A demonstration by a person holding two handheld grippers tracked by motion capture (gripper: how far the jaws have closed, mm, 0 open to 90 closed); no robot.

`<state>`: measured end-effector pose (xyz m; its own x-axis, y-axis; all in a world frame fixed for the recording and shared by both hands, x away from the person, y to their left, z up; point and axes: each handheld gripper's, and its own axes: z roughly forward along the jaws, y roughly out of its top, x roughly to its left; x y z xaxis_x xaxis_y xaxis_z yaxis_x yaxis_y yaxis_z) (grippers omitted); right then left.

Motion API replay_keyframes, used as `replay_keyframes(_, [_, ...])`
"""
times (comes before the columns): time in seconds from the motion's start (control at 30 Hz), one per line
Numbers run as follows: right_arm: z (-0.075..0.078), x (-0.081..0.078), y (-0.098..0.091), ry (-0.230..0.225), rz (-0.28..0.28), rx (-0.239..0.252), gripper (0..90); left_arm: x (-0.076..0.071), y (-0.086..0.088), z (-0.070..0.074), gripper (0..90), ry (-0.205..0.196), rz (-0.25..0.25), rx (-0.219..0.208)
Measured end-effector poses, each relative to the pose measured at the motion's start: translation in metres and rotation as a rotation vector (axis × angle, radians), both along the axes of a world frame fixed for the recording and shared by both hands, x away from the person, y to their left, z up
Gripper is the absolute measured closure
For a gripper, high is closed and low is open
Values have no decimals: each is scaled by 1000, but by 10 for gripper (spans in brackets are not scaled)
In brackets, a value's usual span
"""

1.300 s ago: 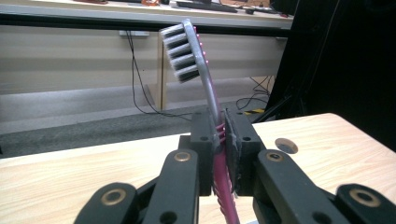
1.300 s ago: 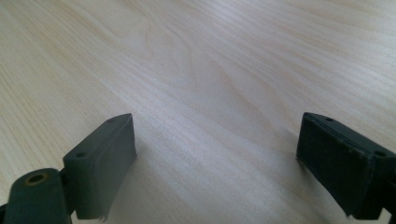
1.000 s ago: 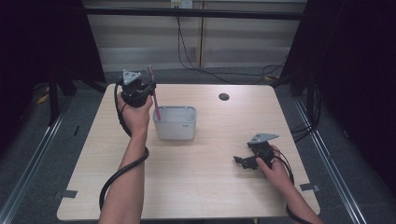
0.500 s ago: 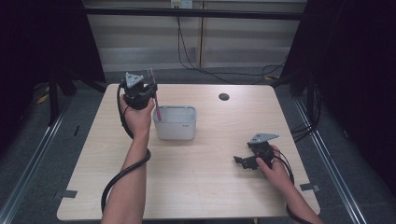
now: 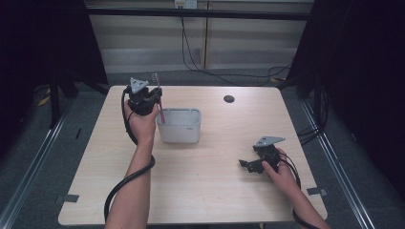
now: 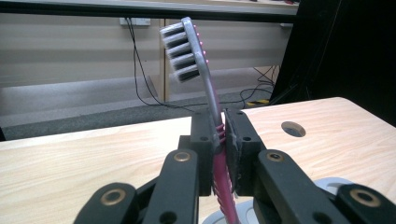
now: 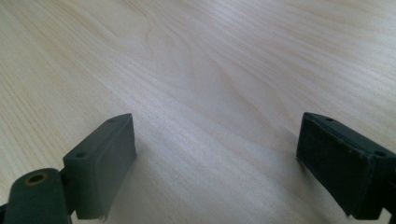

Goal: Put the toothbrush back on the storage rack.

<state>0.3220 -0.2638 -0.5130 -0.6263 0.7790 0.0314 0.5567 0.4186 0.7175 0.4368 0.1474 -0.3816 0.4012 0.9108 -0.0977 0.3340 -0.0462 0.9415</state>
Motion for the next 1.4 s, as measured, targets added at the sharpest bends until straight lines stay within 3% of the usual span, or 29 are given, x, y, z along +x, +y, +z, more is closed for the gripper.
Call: replay_keyframes(1.4, [0, 0, 0, 1, -1, 0, 113, -17, -1, -26, 823, 38, -13, 16])
